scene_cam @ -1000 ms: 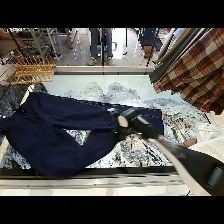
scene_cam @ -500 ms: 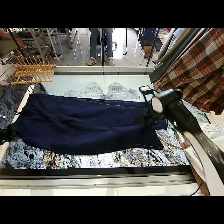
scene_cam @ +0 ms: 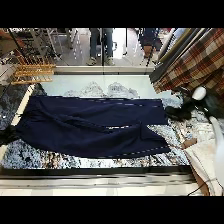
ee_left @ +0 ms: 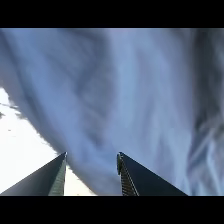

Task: Fold the clothes and pants, and hang the long-sleeved shirts on hangers.

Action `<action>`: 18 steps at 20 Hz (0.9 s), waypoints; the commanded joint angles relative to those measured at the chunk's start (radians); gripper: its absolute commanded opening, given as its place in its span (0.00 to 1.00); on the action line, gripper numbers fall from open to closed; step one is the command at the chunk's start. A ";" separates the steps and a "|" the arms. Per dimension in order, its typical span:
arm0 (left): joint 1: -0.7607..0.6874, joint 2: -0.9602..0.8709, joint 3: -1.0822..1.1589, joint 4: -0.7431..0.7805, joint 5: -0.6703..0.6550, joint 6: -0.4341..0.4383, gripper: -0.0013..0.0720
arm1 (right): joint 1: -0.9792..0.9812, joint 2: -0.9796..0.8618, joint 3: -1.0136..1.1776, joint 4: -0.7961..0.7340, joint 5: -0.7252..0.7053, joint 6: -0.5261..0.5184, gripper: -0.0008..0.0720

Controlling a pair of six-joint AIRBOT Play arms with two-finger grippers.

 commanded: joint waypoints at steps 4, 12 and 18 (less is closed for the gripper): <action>0.144 0.015 -0.038 -0.013 0.097 -0.013 0.52 | -0.357 0.495 -0.777 0.342 -0.173 -0.209 0.76; 0.132 -0.134 -0.039 -0.315 0.204 -0.006 0.52 | -0.470 0.454 -0.990 0.440 -0.286 -0.244 0.75; 0.024 -0.165 -0.039 -0.346 0.321 0.027 0.52 | -0.415 0.243 -0.990 0.677 -0.418 -0.382 0.69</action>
